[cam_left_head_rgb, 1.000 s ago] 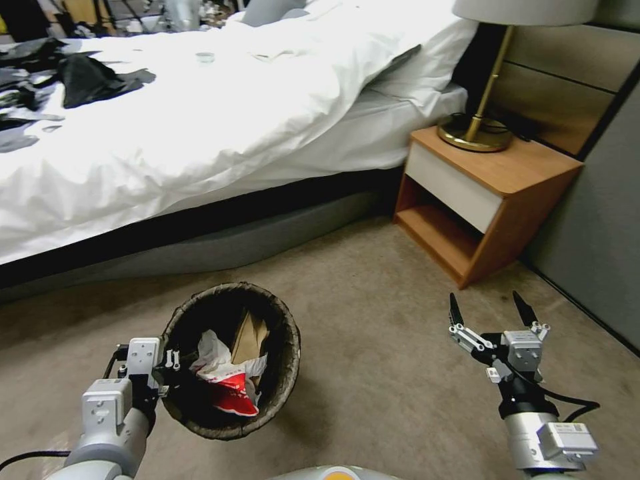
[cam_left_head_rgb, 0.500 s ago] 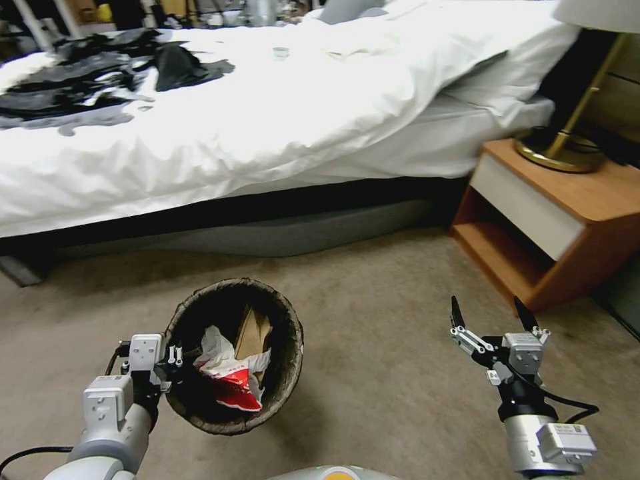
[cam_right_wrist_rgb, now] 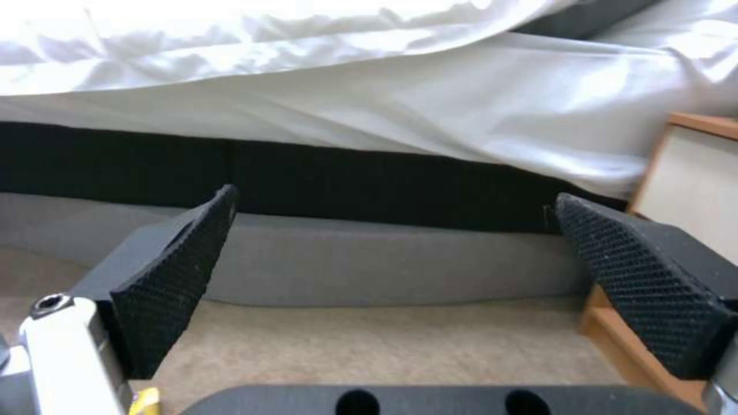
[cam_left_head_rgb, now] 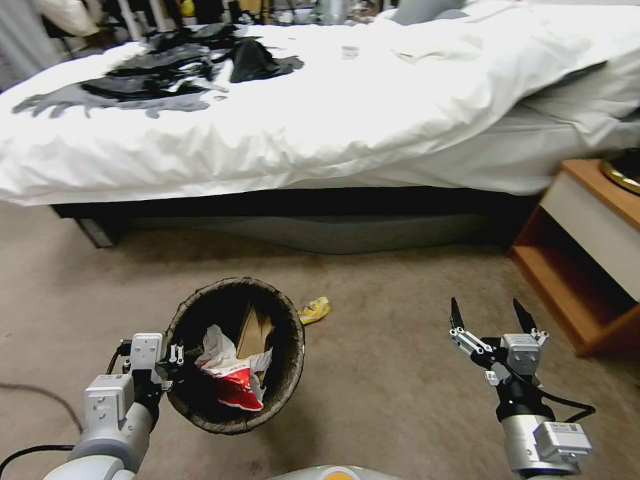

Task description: Pick up the trash bin, then pick up the garbage from the floor and place it into the trash bin.

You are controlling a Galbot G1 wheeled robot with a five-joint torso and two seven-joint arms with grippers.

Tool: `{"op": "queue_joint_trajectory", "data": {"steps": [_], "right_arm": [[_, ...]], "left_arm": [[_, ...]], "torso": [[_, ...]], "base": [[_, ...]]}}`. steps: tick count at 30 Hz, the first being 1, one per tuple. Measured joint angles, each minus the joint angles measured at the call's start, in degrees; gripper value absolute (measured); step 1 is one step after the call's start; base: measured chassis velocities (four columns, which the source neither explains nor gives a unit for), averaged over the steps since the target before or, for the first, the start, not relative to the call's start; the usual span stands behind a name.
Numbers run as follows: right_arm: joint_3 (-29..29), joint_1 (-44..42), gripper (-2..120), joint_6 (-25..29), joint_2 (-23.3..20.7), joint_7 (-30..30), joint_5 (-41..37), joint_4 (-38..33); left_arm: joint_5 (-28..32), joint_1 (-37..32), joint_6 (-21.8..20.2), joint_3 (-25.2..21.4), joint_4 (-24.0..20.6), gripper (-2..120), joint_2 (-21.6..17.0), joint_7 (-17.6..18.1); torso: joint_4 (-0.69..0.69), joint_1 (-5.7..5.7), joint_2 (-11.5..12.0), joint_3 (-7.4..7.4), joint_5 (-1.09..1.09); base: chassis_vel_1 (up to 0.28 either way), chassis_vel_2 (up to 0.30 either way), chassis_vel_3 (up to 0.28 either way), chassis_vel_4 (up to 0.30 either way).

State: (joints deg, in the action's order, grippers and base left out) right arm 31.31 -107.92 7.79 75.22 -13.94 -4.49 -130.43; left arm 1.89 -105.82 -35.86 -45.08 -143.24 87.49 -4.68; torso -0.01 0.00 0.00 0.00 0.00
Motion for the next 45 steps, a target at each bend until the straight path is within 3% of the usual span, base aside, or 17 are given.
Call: {"op": "queue_joint_trajectory", "data": {"steps": [16,23,26,28,30,31,38,40,45], "right_arm": [[-1.4,0.2,100,0.1,0.1,-0.3,0.1,1.0],[-2.0,3.5,100,-2.9,-1.3,-0.1,-1.3,1.9],[-2.3,8.4,100,-8.8,-2.5,2.9,-3.5,3.2],[-2.2,8.8,100,-9.3,-2.5,3.5,-3.5,3.3],[-1.0,13.5,100,-15.4,-2.2,10.8,-3.9,4.9],[-1.0,13.5,100,-15.4,-2.2,10.8,-3.9,4.9],[-3.9,23.0,100,-24.6,-9.8,17.2,-9.2,10.2],[-7.0,26.6,100,-26.9,-14.2,18.3,-11.3,13.7],[-12.4,32.6,100,-30.8,-19.2,20.8,-16.2,18.6]], "left_arm": [[-0.2,-0.3,0.2,0.0,0.0,1,0.3,-0.1],[-0.4,-0.8,1.0,-0.1,0.0,1,0.2,0.1],[-0.4,-1.6,1.1,-0.3,0.0,1,0.4,0.4],[-0.3,-1.7,1.1,-0.3,0.0,1,0.4,0.5],[-0.3,-2.6,1.1,-0.6,0.0,1,0.5,0.9],[-0.3,-2.6,1.1,-0.6,0.0,1,0.5,0.9],[-0.2,-3.9,1.7,-1.1,0.0,1,0.6,1.6],[-0.1,-4.1,1.7,-1.1,0.0,1,0.6,1.7],[0.0,-4.2,1.8,-1.1,0.0,1,0.8,1.8]], "torso": [[0.01,0.00,0.0,0.00,0.01],[0.02,0.00,0.0,0.00,0.00],[-0.01,0.00,0.0,0.00,0.00],[-0.01,0.00,0.0,0.00,0.01],[0.00,0.00,0.0,0.00,0.01],[0.00,0.00,0.0,0.00,0.01],[0.02,0.00,0.0,0.00,0.01],[0.01,0.00,0.0,0.00,0.01],[-0.01,0.00,0.0,0.00,0.01]], "base": [[0.094,0.100,0.097,0.105],[0.047,0.051,0.045,0.050],[0.000,0.000,0.000,0.000],[0.000,0.000,0.000,0.000],[0.000,0.000,0.000,0.000],[0.000,0.000,0.000,0.000],[0.000,0.000,0.000,0.000],[0.000,0.000,0.000,0.000],[0.000,0.000,0.000,0.000]]}}
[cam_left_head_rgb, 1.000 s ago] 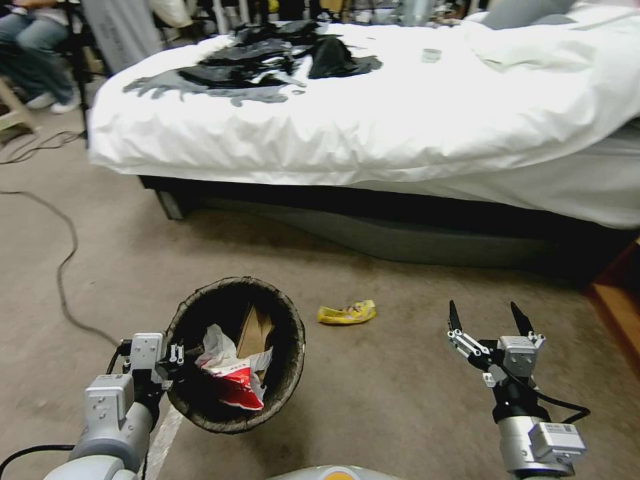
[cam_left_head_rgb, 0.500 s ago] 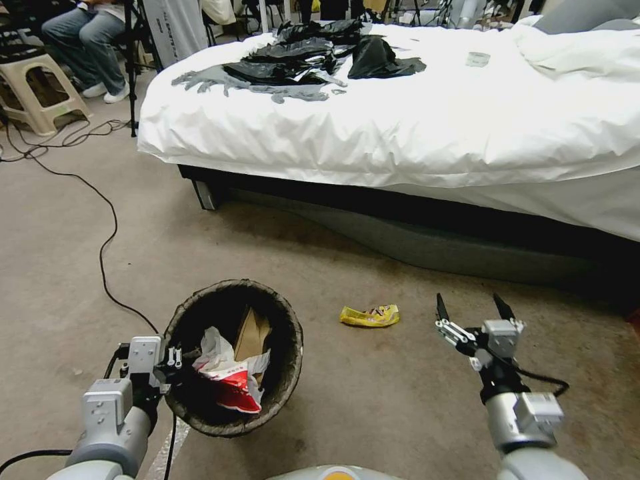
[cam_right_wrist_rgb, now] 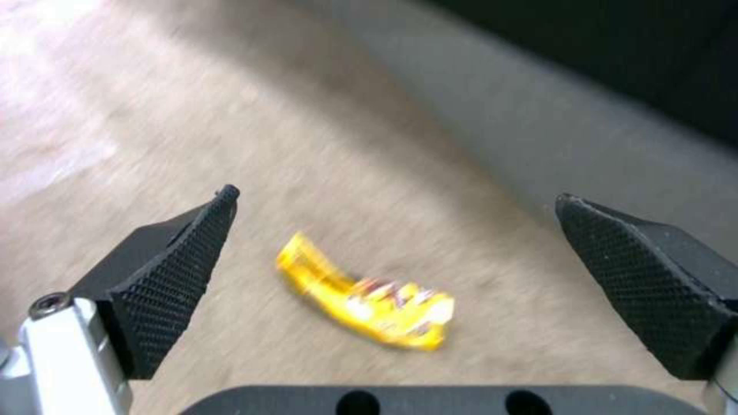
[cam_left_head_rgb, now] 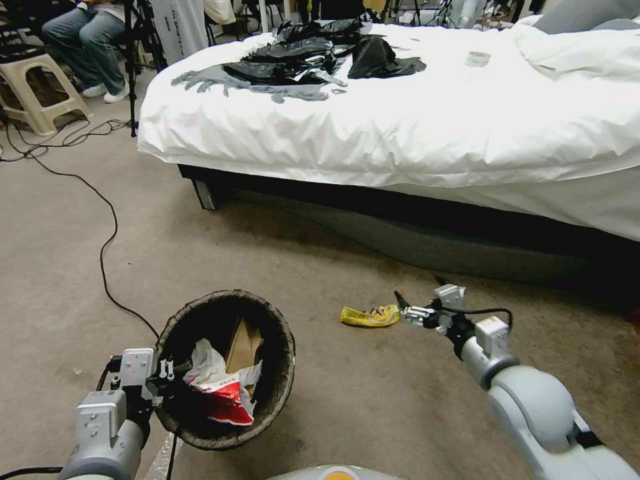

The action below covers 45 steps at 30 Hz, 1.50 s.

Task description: Pick up the trash bin, then pick up the garbage from the floor and place it into the trash bin.

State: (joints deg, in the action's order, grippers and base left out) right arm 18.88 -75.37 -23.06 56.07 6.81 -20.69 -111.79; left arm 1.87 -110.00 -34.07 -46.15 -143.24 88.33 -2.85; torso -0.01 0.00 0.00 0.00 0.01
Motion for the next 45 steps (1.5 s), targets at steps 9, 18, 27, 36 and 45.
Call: {"op": "queue_joint_trajectory", "data": {"steps": [9,18,27,36,45], "right_arm": [[-11.4,15.4,100,-11.0,-3.3,4.1,-7.8,7.8],[-16.8,23.5,100,-18.5,-0.4,4.4,-10.9,16.3],[-19.4,27.2,100,-17.8,2.8,3.6,-10.4,26.0],[-20.7,30.8,100,-14.8,6.5,4.0,-7.3,33.3],[-22.7,35.5,100,-13.5,11.3,4.2,-5.4,41.7]], "left_arm": [[0.0,0.4,0.0,0.1,0.0,1,0.1,0.5],[0.1,0.7,0.2,0.2,0.0,1,0.3,0.5],[0.3,0.7,0.2,0.4,0.0,1,0.2,0.5],[0.3,0.6,0.1,0.4,0.0,1,0.2,0.4],[0.3,0.8,-0.1,0.3,0.0,1,0.4,0.3]], "torso": [[0.02,0.00,0.0,0.00,0.00],[0.01,0.00,0.0,0.00,0.00],[0.01,0.00,0.0,0.00,0.00],[0.01,0.00,0.0,0.00,-0.01],[0.02,0.00,0.0,0.00,-0.02]], "base": [[0.000,0.000,0.000,0.000],[0.000,0.000,0.000,0.000],[0.000,0.000,0.000,0.000],[0.000,0.000,0.000,0.000],[0.000,0.000,0.000,0.000]]}}
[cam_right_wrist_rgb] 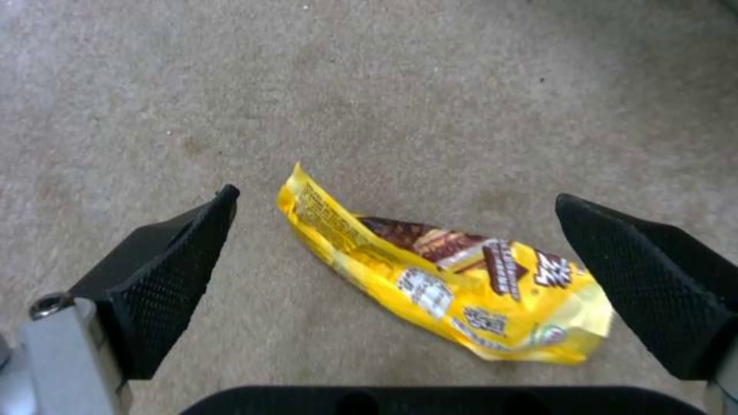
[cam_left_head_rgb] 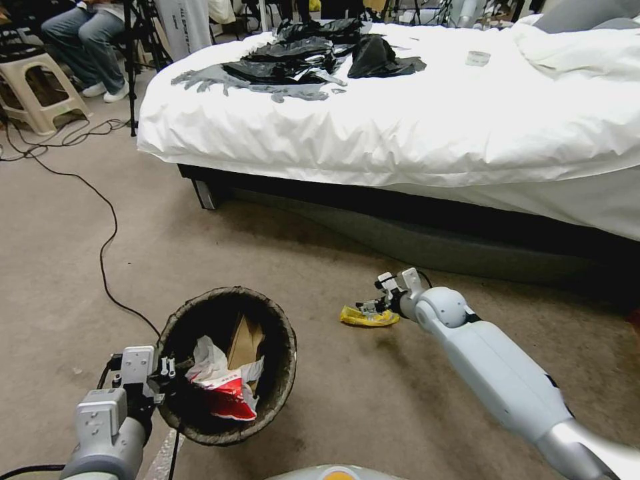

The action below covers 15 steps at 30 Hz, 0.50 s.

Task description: Pick up the trash bin, then pick up the garbage from the floor and place it into the trash bin.

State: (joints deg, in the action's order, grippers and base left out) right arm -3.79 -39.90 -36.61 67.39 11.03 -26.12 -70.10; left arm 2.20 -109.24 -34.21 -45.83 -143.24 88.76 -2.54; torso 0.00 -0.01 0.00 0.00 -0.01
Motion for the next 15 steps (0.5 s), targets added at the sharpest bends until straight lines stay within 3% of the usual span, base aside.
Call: {"op": "queue_joint_trajectory", "data": {"steps": [15], "right_arm": [[0.0,3.1,100,1.5,6.3,1.3,5.6,12.3]], "left_arm": [[-0.1,-0.1,-0.3,-0.2,0.0,1,0.0,0.0]], "torso": [[0.00,0.01,0.0,0.00,0.00]], "base": [[0.000,0.000,0.000,0.000]]}}
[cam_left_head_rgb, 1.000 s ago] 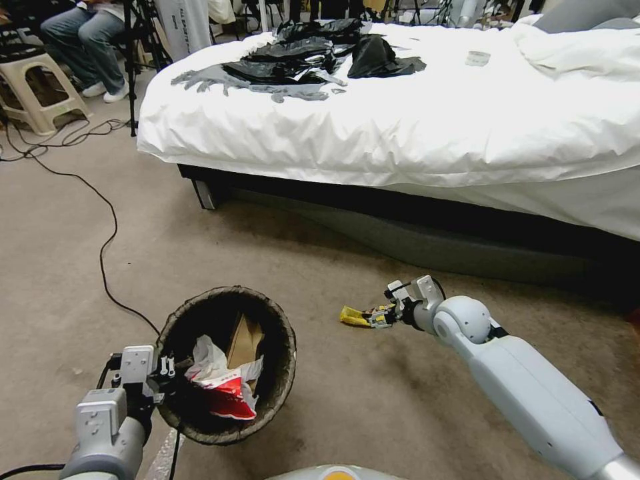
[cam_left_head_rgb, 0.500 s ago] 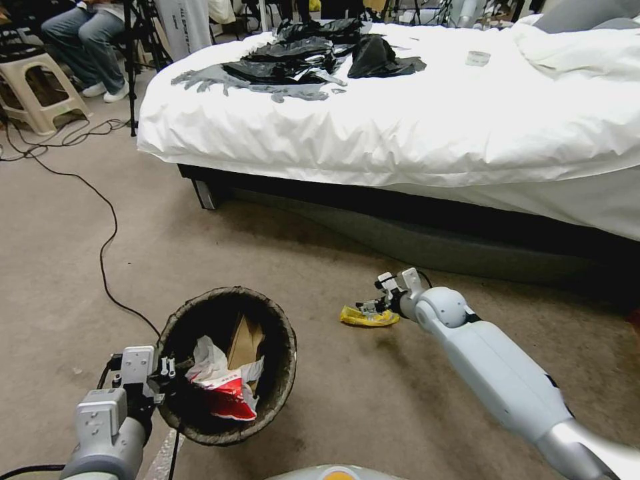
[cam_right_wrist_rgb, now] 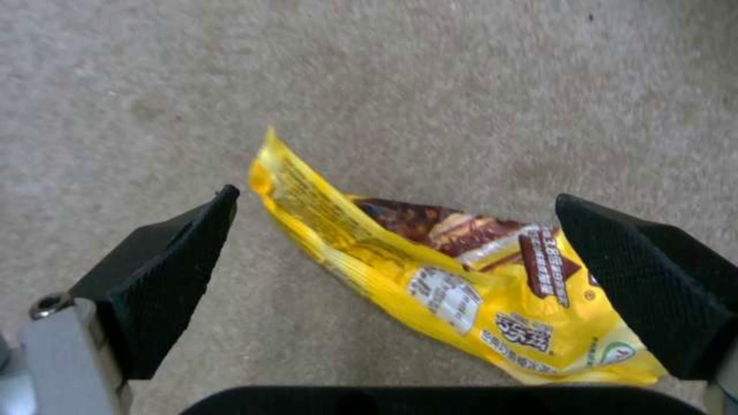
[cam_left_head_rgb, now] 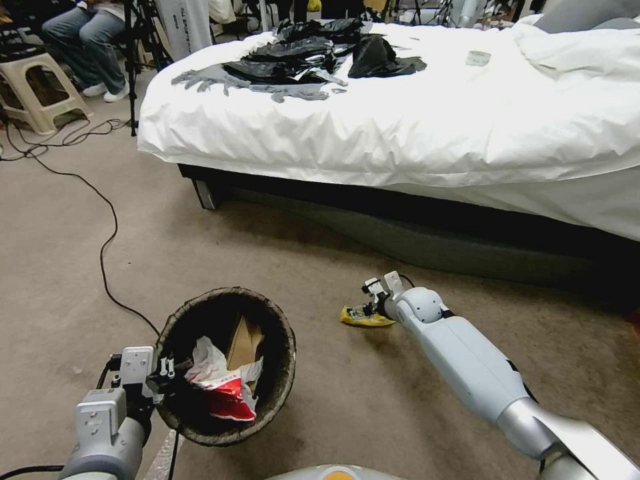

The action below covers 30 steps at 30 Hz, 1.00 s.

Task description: Pick up the trash bin, then pick up the garbage from the floor and place it into the trash bin.

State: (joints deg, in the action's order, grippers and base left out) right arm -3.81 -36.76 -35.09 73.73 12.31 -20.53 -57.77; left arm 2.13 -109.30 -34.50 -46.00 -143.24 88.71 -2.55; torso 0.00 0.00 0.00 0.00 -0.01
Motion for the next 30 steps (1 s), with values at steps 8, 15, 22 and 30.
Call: {"op": "queue_joint_trajectory", "data": {"steps": [8,15,22,30], "right_arm": [[1.4,0.4,100,0.8,1.3,0.1,2.8,3.5],[1.7,-0.1,100,1.2,1.6,0.1,3.9,3.8],[1.6,0.0,100,1.2,2.0,0.1,4.7,4.4],[1.7,-0.3,100,1.6,2.2,0.1,6.0,5.1]], "left_arm": [[-0.2,0.0,0.0,0.1,0.0,1,0.0,0.0],[-0.2,0.1,-0.1,0.2,0.0,1,0.0,0.0],[-0.3,0.0,-0.1,0.2,0.0,1,-0.1,-0.1],[-0.3,0.0,-0.2,0.2,0.0,1,-0.1,-0.1]], "torso": [[0.00,0.00,0.0,0.00,0.00],[0.00,0.00,0.0,0.00,0.01],[0.00,0.00,0.0,0.00,0.01],[0.00,0.00,0.0,0.00,0.00]], "base": [[0.000,0.000,0.000,0.000],[0.000,0.000,0.000,0.000],[0.000,0.000,0.000,0.000],[0.000,0.000,0.000,0.000]]}}
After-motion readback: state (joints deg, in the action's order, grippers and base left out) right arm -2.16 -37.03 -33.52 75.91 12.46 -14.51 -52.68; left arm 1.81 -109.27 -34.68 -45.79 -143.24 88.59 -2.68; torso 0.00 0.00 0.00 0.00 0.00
